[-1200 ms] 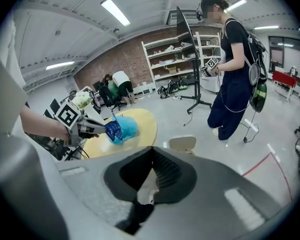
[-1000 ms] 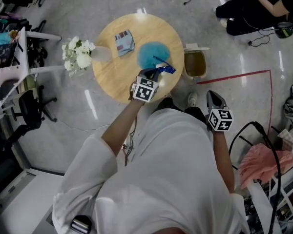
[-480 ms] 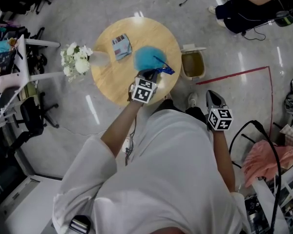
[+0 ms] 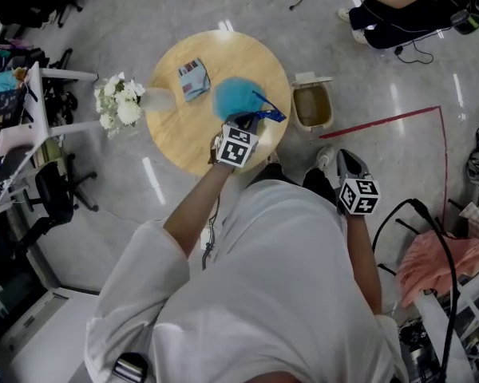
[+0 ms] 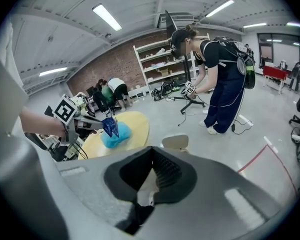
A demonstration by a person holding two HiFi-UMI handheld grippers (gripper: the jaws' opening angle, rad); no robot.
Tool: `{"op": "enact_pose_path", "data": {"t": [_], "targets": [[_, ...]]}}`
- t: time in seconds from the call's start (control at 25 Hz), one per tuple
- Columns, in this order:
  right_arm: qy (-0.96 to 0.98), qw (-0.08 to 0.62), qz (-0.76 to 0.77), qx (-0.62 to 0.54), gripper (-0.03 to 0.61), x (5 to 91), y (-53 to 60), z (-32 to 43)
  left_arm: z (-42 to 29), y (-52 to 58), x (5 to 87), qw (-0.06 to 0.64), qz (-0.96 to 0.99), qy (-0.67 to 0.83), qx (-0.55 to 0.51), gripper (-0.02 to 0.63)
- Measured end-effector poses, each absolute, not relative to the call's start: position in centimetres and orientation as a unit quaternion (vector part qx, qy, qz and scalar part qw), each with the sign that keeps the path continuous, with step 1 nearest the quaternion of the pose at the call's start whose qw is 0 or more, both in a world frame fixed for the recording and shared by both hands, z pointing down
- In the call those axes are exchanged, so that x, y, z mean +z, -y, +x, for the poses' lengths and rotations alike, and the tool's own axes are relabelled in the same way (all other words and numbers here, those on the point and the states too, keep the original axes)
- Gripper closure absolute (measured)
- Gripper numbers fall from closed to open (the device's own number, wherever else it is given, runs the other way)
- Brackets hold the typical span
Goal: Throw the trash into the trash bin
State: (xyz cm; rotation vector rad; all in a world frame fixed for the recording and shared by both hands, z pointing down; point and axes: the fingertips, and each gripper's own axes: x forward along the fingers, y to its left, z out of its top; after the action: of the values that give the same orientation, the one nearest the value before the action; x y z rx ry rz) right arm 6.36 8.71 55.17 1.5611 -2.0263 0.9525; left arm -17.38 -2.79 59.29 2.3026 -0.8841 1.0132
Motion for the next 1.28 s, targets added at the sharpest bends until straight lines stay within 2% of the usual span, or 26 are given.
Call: {"op": "enact_pose_path", "data": {"t": [0.6,1.28], "targets": [[0.736,0.210,0.539,0.352,0.577,55.5,-8.3,13.3,-9.5,1.7,59.7,0.258,0.829,0.328,0.373,0.601],[0.729,0.200,0.531,0.383,0.577,57.8,-9.0,17.7,-3.2,1.7,61.0,0.254,0.824,0.310,0.402,0.601]]}}
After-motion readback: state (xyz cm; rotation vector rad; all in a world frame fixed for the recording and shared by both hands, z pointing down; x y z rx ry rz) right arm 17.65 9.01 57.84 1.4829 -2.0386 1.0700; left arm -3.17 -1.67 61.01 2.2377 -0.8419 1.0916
